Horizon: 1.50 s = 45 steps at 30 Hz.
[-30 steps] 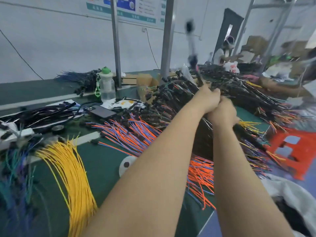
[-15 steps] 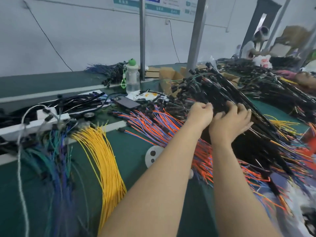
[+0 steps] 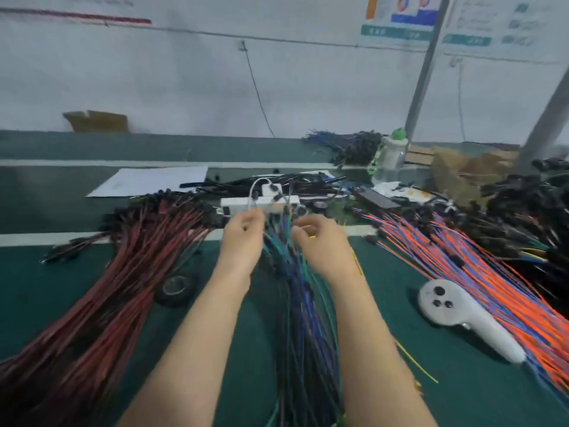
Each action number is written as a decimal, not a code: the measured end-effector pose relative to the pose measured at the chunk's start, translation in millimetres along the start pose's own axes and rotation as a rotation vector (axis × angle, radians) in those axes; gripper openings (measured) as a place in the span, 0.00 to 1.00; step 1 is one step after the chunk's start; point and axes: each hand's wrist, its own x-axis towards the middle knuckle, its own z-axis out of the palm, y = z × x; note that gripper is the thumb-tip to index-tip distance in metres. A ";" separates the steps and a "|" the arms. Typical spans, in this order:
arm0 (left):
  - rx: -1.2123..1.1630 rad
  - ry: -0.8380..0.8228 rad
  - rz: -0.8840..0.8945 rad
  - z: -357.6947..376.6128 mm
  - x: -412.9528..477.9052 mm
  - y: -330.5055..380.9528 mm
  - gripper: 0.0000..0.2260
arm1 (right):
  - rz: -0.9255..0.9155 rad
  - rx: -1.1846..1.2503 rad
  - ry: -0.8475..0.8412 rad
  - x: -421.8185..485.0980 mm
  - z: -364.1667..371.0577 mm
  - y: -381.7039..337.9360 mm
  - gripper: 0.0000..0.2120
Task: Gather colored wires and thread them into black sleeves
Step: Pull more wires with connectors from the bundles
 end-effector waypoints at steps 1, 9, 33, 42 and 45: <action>-0.001 0.080 -0.001 -34.2 3.6 -3.4 0.04 | -0.007 -0.009 -0.082 -2.4 21.9 -10.3 0.10; 0.022 0.520 -0.042 -204.5 9.0 -13.8 0.06 | 0.055 -0.336 -0.298 -19.1 152.7 -51.6 0.16; -0.130 -0.277 -0.444 -17.2 -3.8 -58.4 0.16 | 0.278 0.511 -0.202 -6.9 61.0 10.3 0.08; -0.137 -0.315 -0.371 -33.1 -2.0 -51.1 0.15 | 0.171 0.164 -0.206 -8.6 55.5 26.9 0.03; -0.254 -0.256 -0.222 -38.9 4.8 -27.4 0.16 | 0.131 -0.184 -0.177 -9.7 63.3 39.7 0.10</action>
